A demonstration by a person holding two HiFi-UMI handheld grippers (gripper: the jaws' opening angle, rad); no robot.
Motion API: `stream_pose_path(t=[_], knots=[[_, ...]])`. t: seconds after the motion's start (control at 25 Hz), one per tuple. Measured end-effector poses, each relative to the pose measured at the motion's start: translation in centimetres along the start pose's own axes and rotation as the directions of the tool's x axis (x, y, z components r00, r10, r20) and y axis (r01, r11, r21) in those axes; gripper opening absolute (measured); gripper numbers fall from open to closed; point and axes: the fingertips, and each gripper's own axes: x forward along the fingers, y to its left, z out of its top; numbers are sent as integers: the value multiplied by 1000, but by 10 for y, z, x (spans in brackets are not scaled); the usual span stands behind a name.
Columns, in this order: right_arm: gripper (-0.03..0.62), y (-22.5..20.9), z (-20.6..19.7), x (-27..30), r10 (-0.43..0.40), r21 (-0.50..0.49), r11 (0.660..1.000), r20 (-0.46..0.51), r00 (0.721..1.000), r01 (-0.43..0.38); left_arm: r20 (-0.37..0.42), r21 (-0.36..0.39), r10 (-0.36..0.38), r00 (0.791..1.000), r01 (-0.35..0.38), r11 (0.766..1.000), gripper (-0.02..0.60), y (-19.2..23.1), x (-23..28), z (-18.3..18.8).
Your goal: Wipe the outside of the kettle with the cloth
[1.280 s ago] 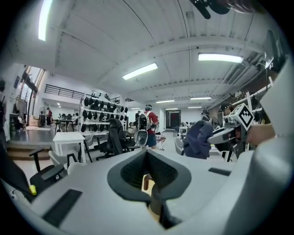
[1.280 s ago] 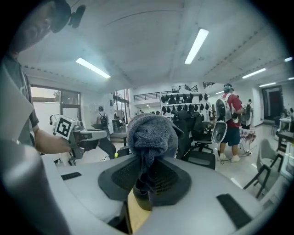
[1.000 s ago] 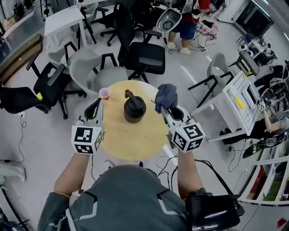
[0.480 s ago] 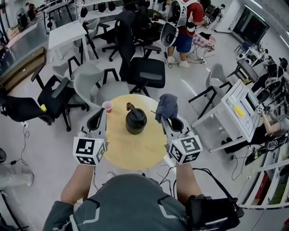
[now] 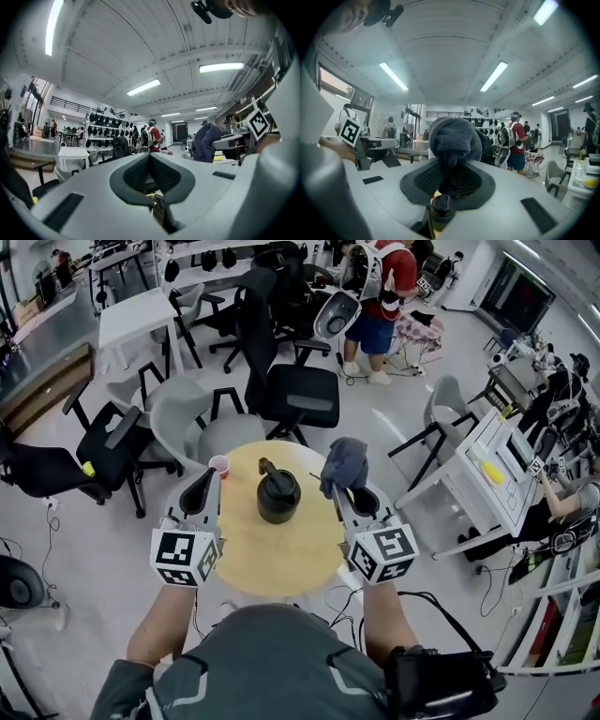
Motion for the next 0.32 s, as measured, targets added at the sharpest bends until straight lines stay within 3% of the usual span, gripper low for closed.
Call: stream_pose_path(t=[0.32], knots=[[83, -4, -1, -8, -11, 5, 1000, 9, 1000, 11, 9, 19, -4, 1000, 3, 1000, 9, -9, -3, 4]])
